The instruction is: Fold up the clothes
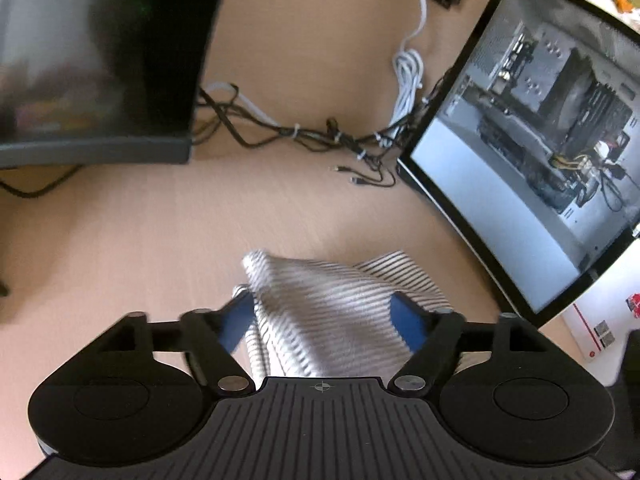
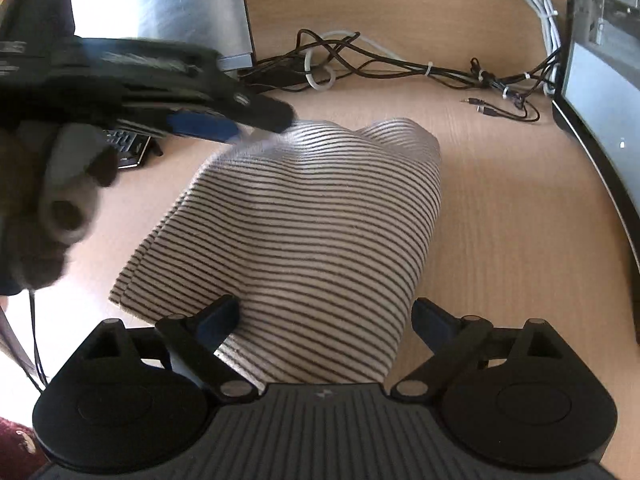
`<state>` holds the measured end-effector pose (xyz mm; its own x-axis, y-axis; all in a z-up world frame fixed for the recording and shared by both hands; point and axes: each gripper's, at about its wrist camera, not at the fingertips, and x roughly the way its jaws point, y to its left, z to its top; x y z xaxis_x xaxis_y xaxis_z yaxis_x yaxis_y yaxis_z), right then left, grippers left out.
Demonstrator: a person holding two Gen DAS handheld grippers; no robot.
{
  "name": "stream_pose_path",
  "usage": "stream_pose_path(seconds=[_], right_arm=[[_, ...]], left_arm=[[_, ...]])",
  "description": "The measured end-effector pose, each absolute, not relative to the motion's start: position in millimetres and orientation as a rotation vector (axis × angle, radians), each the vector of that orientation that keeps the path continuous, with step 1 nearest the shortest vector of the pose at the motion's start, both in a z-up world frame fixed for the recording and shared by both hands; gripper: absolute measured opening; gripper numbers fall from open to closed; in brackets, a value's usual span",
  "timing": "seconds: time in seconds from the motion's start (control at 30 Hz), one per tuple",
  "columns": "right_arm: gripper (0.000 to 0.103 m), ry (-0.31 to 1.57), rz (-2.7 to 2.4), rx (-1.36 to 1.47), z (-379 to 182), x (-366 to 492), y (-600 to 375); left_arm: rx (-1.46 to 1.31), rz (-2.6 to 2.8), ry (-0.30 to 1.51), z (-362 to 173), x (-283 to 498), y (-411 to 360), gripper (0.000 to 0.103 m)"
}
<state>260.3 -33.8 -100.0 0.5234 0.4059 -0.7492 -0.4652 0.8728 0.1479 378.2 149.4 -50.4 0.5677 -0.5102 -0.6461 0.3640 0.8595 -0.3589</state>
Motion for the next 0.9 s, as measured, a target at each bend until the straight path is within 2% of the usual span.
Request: stream_pose_path(seconds=[0.1, 0.33, 0.47, 0.6, 0.63, 0.67, 0.9], right_arm=[[0.094, 0.872, 0.524, -0.081, -101, 260, -33], [0.094, 0.871, 0.593, -0.045, -93, 264, -47], [0.094, 0.892, 0.616, 0.131, -80, 275, -82], [0.094, 0.917, 0.588, 0.260, -86, 297, -101], [0.089, 0.924, 0.596, 0.277, -90, 301, -101], [0.078, 0.930, 0.603, 0.286, -92, 305, -99], [0.062, 0.842, 0.496, 0.263, -77, 362, -93]], left_arm=[[-0.189, -0.513, 0.861, -51, 361, 152, 0.090], [-0.206, -0.516, 1.020, -90, 341, 158, 0.087], [-0.245, -0.587, 1.049, -99, 331, 161, 0.073], [-0.214, -0.632, 1.018, -103, 331, 156, 0.066], [-0.235, -0.649, 1.013, -105, 334, 155, 0.065], [-0.259, -0.667, 1.011, -107, 339, 153, 0.064], [-0.278, -0.685, 0.953, -108, 393, 121, 0.061]])
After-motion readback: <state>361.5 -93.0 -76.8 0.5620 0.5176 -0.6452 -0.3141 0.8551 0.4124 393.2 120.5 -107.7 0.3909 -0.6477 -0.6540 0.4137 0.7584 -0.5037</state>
